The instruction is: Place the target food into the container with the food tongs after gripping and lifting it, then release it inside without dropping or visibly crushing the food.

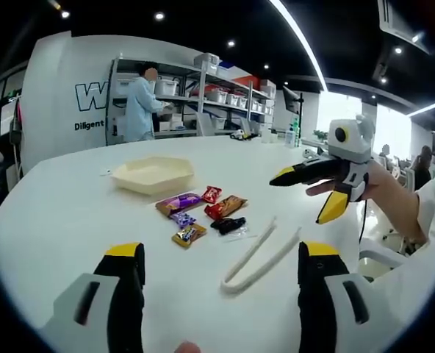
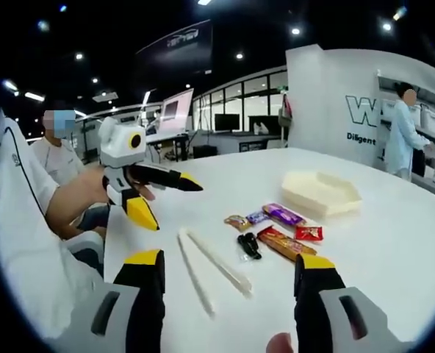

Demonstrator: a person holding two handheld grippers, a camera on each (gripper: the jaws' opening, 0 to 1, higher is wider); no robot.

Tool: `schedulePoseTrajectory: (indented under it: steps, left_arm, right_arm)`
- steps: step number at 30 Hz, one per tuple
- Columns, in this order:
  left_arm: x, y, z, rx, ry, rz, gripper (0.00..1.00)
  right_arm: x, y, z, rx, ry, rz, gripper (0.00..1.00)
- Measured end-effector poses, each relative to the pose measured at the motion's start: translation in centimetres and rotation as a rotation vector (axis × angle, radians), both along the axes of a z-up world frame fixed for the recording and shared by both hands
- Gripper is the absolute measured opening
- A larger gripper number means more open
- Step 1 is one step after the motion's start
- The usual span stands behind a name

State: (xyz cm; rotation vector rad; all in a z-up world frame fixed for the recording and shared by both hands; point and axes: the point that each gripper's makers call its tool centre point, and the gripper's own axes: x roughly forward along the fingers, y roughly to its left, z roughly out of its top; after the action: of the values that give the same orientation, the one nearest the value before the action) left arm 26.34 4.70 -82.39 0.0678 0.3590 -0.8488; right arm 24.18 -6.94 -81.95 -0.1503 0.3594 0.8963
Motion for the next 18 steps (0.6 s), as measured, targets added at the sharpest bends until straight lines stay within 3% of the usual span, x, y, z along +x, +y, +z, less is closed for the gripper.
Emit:
schedulePoseTrajectory:
  steps: [10,18]
  left_arm:
    - [-0.2,-0.1,-0.2,0.004,0.0,-0.007,0.83]
    - [-0.3,-0.1,-0.3,0.004,0.0,-0.008,0.82]
  right_arm:
    - [-0.4,0.5,-0.4,-0.007,-0.007,0.062,0.61]
    - [-1.1,1.2,-1.2,-0.025,-0.013,0.151,0.46]
